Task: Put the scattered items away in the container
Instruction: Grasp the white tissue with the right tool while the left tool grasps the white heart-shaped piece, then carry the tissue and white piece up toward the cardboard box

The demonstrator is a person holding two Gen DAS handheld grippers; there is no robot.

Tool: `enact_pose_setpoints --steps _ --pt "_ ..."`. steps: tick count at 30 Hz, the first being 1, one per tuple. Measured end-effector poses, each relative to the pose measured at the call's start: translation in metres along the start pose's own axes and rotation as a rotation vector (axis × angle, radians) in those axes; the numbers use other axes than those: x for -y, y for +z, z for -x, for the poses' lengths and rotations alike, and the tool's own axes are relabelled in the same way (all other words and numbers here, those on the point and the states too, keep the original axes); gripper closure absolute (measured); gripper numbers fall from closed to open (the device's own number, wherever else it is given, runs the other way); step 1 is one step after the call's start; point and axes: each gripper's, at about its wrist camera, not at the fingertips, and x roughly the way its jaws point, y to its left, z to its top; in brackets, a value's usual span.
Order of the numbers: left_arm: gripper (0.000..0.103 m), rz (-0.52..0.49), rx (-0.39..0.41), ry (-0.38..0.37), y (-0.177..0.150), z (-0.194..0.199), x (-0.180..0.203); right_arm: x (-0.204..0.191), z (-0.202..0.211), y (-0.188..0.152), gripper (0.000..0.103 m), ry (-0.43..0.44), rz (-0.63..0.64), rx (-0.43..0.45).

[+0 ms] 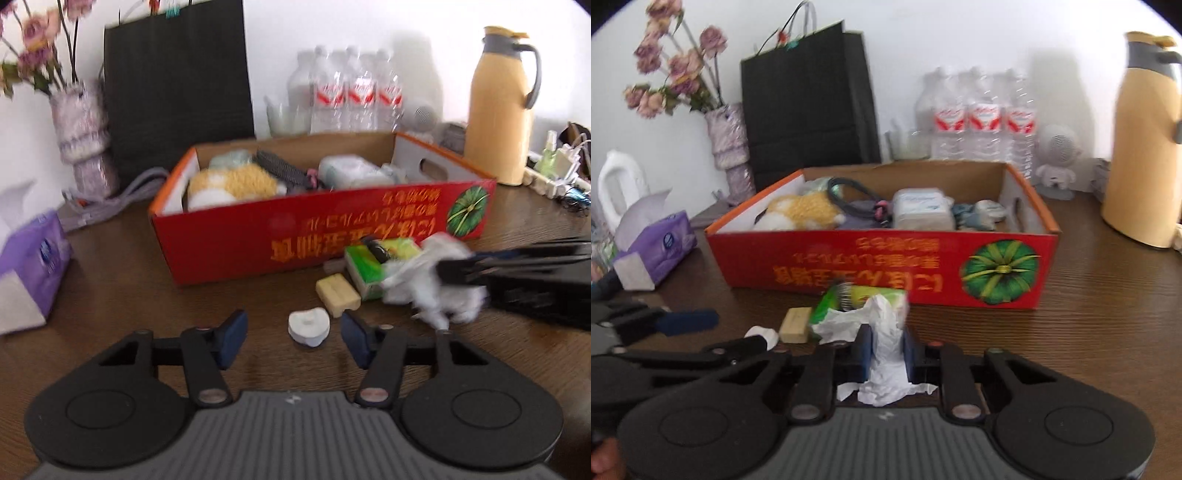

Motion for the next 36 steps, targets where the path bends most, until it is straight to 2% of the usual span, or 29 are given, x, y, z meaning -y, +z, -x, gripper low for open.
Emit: enact_pose_setpoints --steps 4,6,9,11,17,19,23,27,31,34,36 --pt "0.060 0.007 -0.009 -0.010 0.003 -0.006 0.000 0.021 0.015 -0.004 0.088 0.051 -0.073 0.066" --pt "0.074 0.009 -0.008 -0.023 0.003 -0.008 0.000 0.026 0.015 -0.003 0.088 0.062 -0.094 0.070" --pt "0.075 0.010 0.000 -0.027 0.003 -0.008 0.000 0.029 0.014 -0.002 0.088 0.061 -0.103 0.066" --pt "0.076 0.017 0.015 0.000 0.002 -0.004 0.000 0.028 0.014 -0.002 0.088 0.051 -0.095 0.065" --pt "0.076 0.074 0.162 0.008 -0.001 0.052 -0.003 0.019 0.016 -0.004 0.088 0.042 -0.063 0.083" --pt "0.076 0.084 0.218 0.031 -0.004 0.074 -0.002 0.013 0.021 -0.002 0.088 0.033 -0.042 0.095" --pt "0.076 0.073 0.362 0.119 -0.022 0.123 0.006 -0.014 0.049 0.000 0.089 0.039 0.018 0.140" --pt "0.076 0.080 0.455 0.129 -0.043 0.162 0.015 -0.040 0.085 -0.010 0.089 0.056 0.023 0.180" --pt "0.075 0.045 0.573 0.148 -0.070 0.200 0.034 -0.052 0.134 -0.034 0.089 0.085 0.032 0.319" --pt "0.075 0.051 0.608 0.144 -0.086 0.223 0.045 -0.058 0.166 -0.056 0.089 0.033 0.069 0.413" --pt "0.075 0.067 0.632 0.140 -0.097 0.236 0.050 -0.055 0.184 -0.069 0.089 0.027 0.050 0.456"
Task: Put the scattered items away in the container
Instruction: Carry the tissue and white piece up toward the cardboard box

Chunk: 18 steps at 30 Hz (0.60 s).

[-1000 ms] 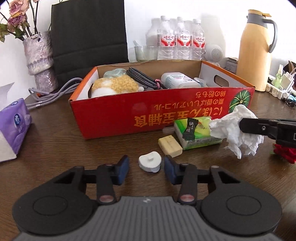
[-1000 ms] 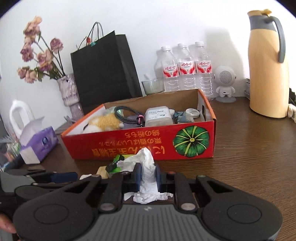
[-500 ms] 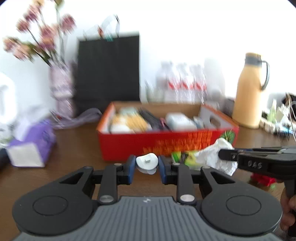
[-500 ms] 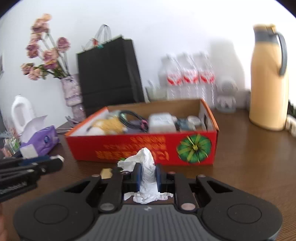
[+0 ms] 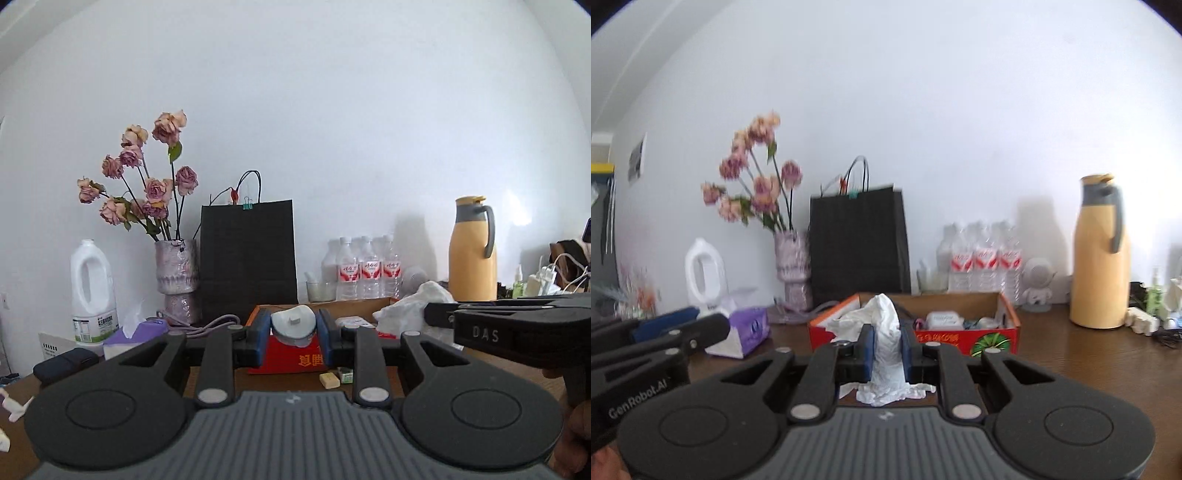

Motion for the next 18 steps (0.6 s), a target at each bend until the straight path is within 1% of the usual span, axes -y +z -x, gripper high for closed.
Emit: enact_pose_setpoints --steps 4,6,9,11,15,17,18 --pt "0.075 0.007 0.111 0.010 -0.004 0.034 0.002 -0.003 0.041 -0.012 0.089 -0.040 -0.001 0.104" --pt "0.075 -0.008 0.138 0.020 -0.004 0.043 0.005 -0.007 0.056 -0.018 0.089 -0.060 0.016 0.151" --pt "0.075 -0.002 0.148 0.016 -0.003 0.046 0.008 -0.009 0.072 -0.022 0.089 -0.080 0.017 0.207" --pt "0.075 -0.005 0.138 0.016 -0.003 0.043 0.010 -0.009 0.077 -0.021 0.089 -0.088 0.017 0.224" --pt "0.075 0.000 0.100 0.017 -0.005 0.026 0.011 -0.002 0.067 -0.017 0.089 -0.100 0.006 0.214" --pt "0.075 0.015 0.087 0.019 0.000 0.009 0.008 0.002 0.056 -0.010 0.089 -0.107 0.013 0.212" --pt "0.075 0.021 0.085 0.009 0.005 -0.004 0.007 0.005 0.048 -0.004 0.089 -0.108 0.011 0.211"
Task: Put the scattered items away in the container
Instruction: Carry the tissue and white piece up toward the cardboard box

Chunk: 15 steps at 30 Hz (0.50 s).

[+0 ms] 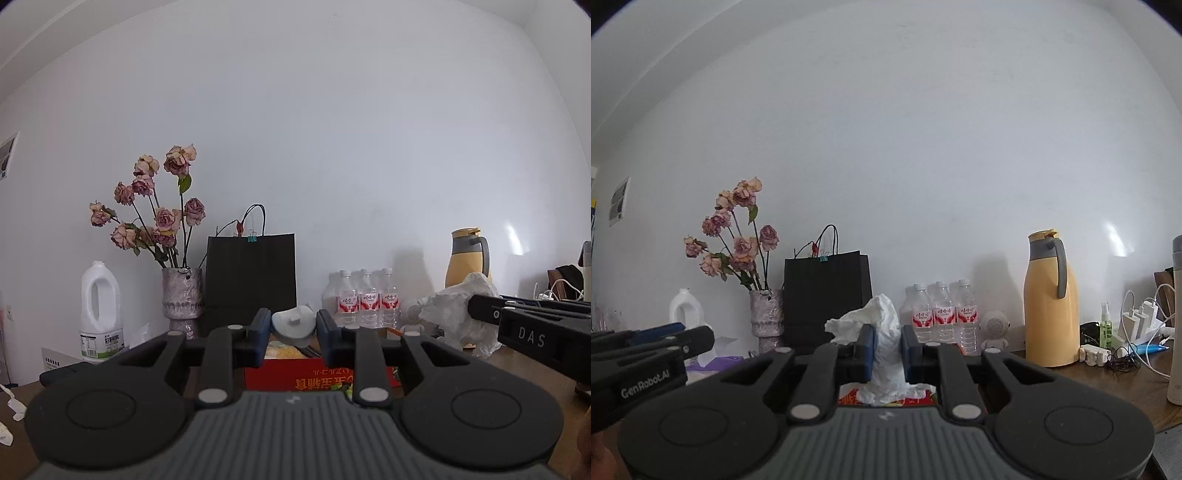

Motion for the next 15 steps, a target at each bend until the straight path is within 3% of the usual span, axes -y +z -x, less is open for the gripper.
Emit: enact_pose_setpoints --steps 5,11,13,15 --pt "0.075 -0.006 0.044 0.005 0.031 -0.085 -0.005 0.013 -0.066 0.040 0.089 -0.014 0.020 0.072" --pt "0.075 0.059 0.074 0.027 0.075 -0.179 -0.022 0.046 -0.155 0.096 0.089 -0.066 0.015 0.143" --pt "0.075 0.072 0.040 0.010 0.085 -0.205 -0.027 0.055 -0.175 0.107 0.089 -0.085 0.039 0.148" --pt "0.075 0.095 -0.090 -0.045 0.101 -0.244 -0.036 0.065 -0.203 0.124 0.089 -0.103 0.100 0.082"
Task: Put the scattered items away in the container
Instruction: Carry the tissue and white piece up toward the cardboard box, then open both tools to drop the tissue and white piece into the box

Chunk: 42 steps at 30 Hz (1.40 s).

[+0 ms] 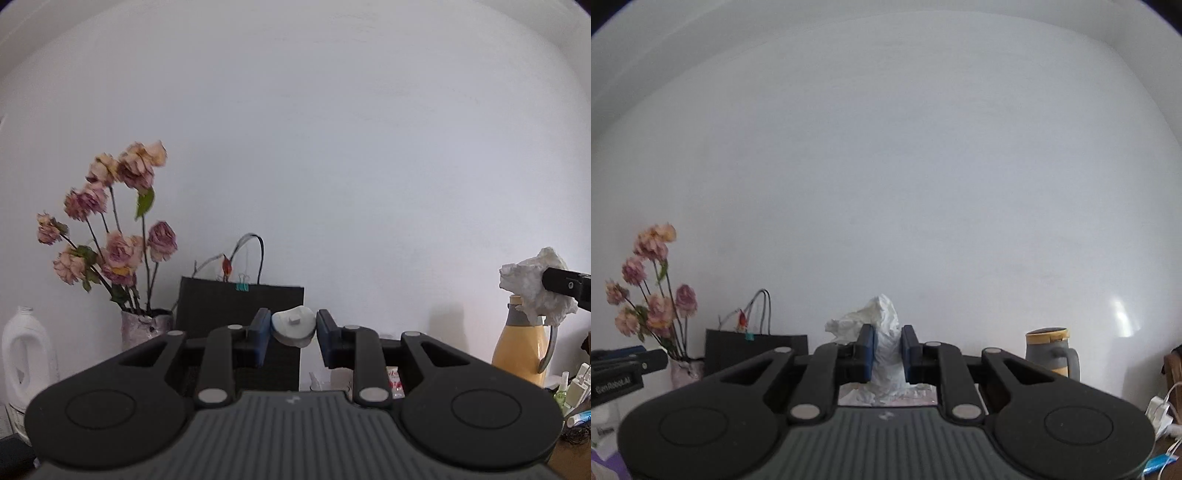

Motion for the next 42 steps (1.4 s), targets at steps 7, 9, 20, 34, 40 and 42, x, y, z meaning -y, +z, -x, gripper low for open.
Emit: enact_pose_setpoints --steps 7,9,20,34,40,42 --pt "0.075 0.027 -0.783 -0.197 -0.020 -0.163 -0.020 0.020 -0.185 -0.002 0.092 0.235 0.085 -0.857" --pt "0.075 0.016 -0.916 -0.176 -0.055 -0.193 -0.018 0.023 -0.217 -0.040 0.092 0.274 0.025 -1.057" --pt "0.061 -0.035 -1.128 -0.165 -0.125 -0.234 -0.005 -0.017 -0.267 -0.150 0.062 0.198 0.101 -1.326" --pt "0.029 -0.016 -0.990 -0.047 -0.063 -0.192 -0.020 -0.027 -0.234 -0.081 0.040 0.223 0.004 -1.167" --pt "0.006 -0.089 -0.341 0.036 -0.060 -0.085 -0.019 -0.047 -0.147 -0.064 0.037 0.132 0.082 -0.693" --pt "0.000 -0.081 -0.182 0.053 -0.075 -0.049 -0.018 -0.056 -0.097 -0.070 0.025 0.137 0.102 -0.436"
